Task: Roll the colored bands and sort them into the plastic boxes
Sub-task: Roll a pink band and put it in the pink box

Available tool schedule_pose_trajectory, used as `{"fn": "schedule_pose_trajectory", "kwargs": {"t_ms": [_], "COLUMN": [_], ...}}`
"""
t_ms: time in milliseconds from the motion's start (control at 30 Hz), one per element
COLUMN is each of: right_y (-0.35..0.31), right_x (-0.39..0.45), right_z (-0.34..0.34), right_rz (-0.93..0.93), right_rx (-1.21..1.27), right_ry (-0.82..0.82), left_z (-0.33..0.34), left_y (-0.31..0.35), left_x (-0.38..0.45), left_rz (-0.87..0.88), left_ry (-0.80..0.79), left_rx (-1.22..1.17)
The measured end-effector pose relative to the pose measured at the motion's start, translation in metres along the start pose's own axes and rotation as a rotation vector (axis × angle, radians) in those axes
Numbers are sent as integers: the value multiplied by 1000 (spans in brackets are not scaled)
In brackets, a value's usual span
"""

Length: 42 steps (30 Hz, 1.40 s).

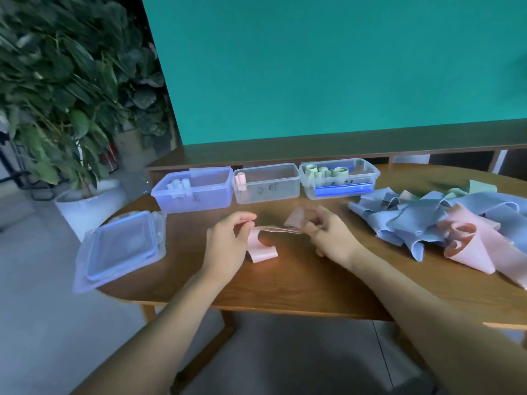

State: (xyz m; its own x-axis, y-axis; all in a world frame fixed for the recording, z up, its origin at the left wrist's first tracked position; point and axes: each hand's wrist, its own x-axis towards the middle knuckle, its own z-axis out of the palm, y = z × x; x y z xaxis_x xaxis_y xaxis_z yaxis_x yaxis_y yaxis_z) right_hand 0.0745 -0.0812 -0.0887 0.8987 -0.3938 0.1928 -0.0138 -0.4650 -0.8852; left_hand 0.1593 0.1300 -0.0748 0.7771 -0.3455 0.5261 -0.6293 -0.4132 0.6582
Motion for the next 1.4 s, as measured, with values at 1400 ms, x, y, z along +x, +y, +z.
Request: {"fn": "schedule_pose_trajectory", "kwargs": {"t_ms": [1400], "right_y": [-22], "right_x": [35], "right_z": [12], "right_rz": [-64], "right_rx": [281], "right_ry": [78], "left_z": [-8], "left_y": [-12], "left_x": [-5], "left_rz": [-386], "left_ry": [-210], "left_rx": [-424]}}
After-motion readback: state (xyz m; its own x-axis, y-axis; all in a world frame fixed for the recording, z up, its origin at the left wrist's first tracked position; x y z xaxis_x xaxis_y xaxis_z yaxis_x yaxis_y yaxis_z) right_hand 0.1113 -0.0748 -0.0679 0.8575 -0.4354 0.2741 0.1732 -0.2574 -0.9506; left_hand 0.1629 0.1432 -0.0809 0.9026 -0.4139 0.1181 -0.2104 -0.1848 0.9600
